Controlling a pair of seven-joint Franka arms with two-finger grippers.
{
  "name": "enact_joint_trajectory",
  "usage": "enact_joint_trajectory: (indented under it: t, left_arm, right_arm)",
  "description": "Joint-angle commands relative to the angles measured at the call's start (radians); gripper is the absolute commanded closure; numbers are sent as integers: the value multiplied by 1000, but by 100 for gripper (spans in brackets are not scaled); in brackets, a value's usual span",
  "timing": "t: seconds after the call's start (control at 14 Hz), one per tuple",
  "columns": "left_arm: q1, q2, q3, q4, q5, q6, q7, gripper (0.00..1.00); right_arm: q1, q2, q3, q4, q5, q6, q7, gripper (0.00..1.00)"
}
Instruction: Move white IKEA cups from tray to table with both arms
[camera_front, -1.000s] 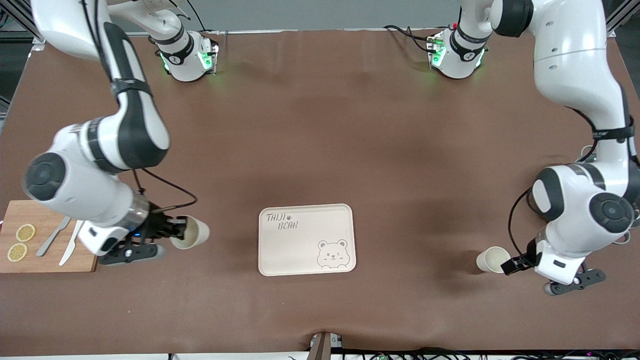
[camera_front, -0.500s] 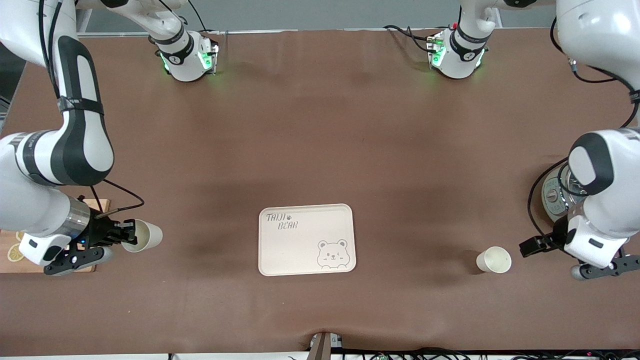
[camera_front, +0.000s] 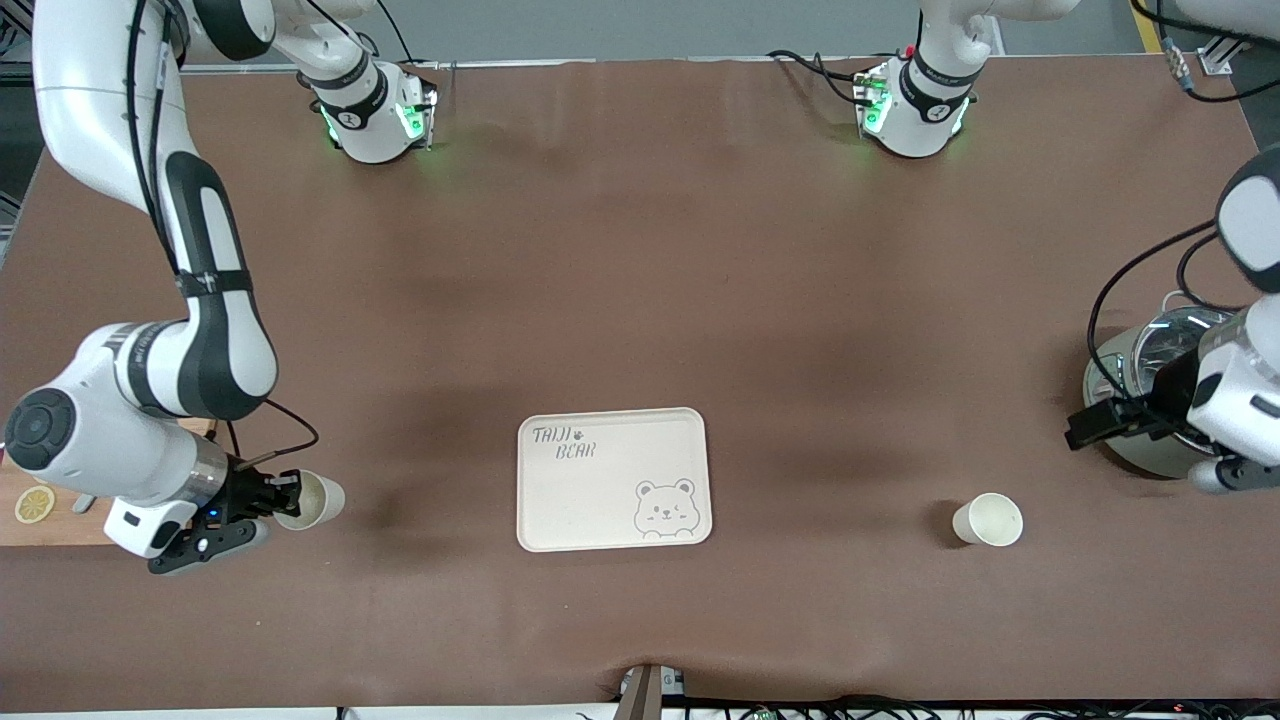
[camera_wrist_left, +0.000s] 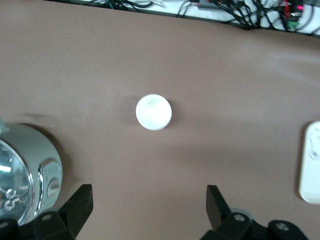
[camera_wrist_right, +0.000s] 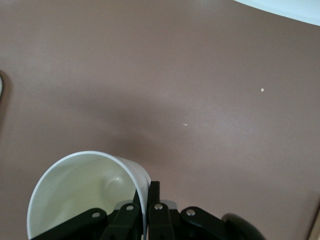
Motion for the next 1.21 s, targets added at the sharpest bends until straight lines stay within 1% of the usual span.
enact_joint_trajectory:
  t: [0.0, 0.21, 0.43, 0.57, 0.79, 0.86, 0.93, 1.0, 1.14]
  left_arm:
    - [-32, -69, -2, -18, 22, -60, 10, 0]
    - [-37, -101, -7, -15, 67, -123, 13, 0]
    - [-37, -112, -10, 21, 61, -182, 12, 0]
    - [-36, -112, -10, 38, 56, -191, 13, 0]
    - [-36, -112, -10, 49, 56, -195, 9, 0]
    - [-34, -119, -9, 48, 61, -195, 19, 0]
    - [-34, -147, -9, 40, 64, -189, 6, 0]
    - [-33, -150, -24, 35, 68, -185, 9, 0]
    - [-28, -161, -25, 15, 68, -174, 21, 0]
  right_arm:
    - [-27, 22, 13, 4, 14, 34, -62, 100]
    - [-33, 58, 15, 4, 14, 92, -67, 100]
    - [-32, 88, 18, 4, 16, 141, -76, 100]
    - [-30, 110, 19, 3, 16, 182, -78, 100]
    - [-30, 130, 23, 3, 16, 205, -79, 100]
    - [-33, 134, 24, 3, 17, 216, -79, 100]
    - [-32, 144, 26, 3, 17, 231, -79, 100]
    - [-32, 147, 26, 3, 17, 238, -87, 100]
    - [-32, 151, 26, 3, 17, 241, -87, 100]
